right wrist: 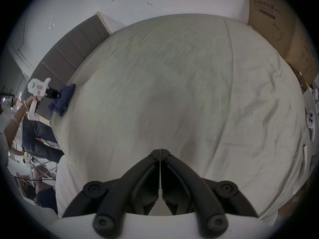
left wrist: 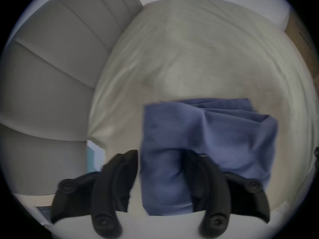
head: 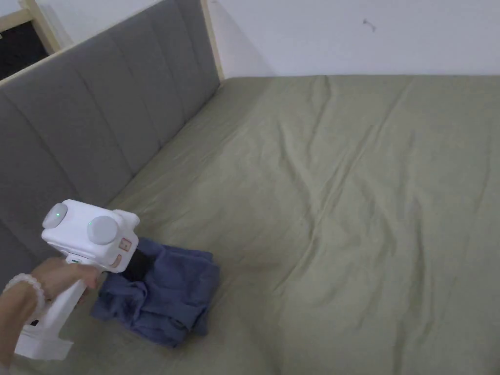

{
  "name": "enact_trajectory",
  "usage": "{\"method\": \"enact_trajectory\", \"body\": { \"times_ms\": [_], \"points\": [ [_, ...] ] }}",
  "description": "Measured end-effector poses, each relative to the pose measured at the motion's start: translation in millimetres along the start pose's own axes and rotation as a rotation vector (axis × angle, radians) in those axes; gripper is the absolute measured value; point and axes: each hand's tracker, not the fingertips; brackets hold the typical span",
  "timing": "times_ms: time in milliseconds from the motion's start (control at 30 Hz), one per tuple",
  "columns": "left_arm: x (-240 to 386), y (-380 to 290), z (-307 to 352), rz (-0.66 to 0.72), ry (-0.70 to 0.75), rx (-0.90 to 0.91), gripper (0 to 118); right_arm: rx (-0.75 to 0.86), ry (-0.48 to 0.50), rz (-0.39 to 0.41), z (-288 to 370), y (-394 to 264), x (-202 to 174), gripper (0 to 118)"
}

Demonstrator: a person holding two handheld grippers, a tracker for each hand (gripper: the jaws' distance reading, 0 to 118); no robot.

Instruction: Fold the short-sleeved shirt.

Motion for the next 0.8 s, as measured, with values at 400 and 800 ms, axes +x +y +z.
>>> {"method": "enact_trajectory", "body": {
  "times_ms": [400,800],
  "points": [
    [33,-16,78,0.19,-0.244,0.217,10,0.046,0.027,-0.044,20,2,2,1],
    [230,-107,227,0.144,-0.488,0.58,0,0.189,0.053,-0.089,77,-13,13,1]
  ]
}}
